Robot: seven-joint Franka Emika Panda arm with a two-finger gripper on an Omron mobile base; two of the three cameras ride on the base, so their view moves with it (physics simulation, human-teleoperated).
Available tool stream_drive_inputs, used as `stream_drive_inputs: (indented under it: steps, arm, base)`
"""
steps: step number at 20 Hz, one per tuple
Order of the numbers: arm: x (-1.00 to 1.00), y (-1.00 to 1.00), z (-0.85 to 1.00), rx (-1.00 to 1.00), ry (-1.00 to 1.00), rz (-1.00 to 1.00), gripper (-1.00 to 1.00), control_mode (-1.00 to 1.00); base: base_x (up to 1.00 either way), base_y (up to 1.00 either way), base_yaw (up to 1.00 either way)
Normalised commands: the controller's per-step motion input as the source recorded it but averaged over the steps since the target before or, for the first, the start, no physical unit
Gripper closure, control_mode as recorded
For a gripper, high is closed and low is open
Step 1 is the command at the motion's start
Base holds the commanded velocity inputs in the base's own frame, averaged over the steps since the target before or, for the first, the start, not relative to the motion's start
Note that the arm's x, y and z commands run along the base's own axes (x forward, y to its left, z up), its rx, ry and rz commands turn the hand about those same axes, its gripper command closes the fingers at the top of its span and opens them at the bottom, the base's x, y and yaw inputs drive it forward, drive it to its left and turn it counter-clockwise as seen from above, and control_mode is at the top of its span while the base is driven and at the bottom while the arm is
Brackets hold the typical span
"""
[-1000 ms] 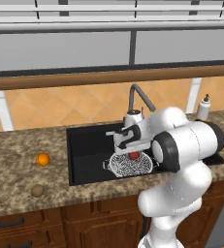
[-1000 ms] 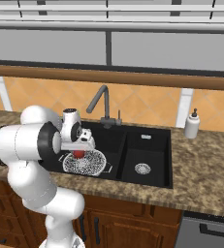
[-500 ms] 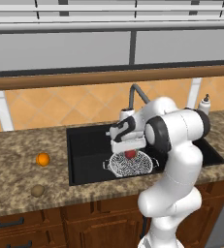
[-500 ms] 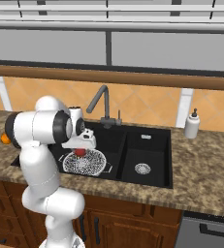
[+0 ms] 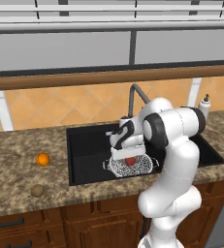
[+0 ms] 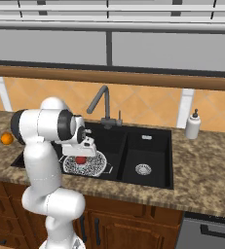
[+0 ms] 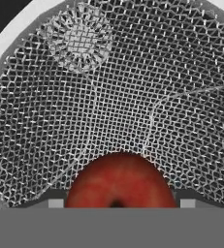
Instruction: Put the colander in the sink, put the kiwi, orange, apple in the colander, and turn on the sink faucet and pour water over the colander.
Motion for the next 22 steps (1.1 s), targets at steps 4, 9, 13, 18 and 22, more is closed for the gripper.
stream_drive_inputs:
  steps: [4, 9, 13, 18, 22]
  arm:
    - [0.0, 0.0, -0.4, 0.0, 0.0, 0.0, 1.0, -1.0]
    - [0.0, -0.01, -0.34, 0.02, 0.0, 0.0, 1.0, -1.0]
    - [0.02, 0.0, -0.26, 0.01, 0.0, 0.0, 1.0, -1.0]
    - [0.09, 0.0, -0.19, 0.0, 0.0, 0.0, 1.0, -1.0]
    - [0.08, -0.01, -0.12, 0.0, 0.0, 0.0, 1.0, -1.0]
  base:
    - [0.0, 0.0, 0.0]
    - [0.0, 0.0, 0.0]
    - [0.0, 0.0, 0.0]
    - [0.0, 0.0, 0.0]
    - [0.0, 0.0, 0.0]
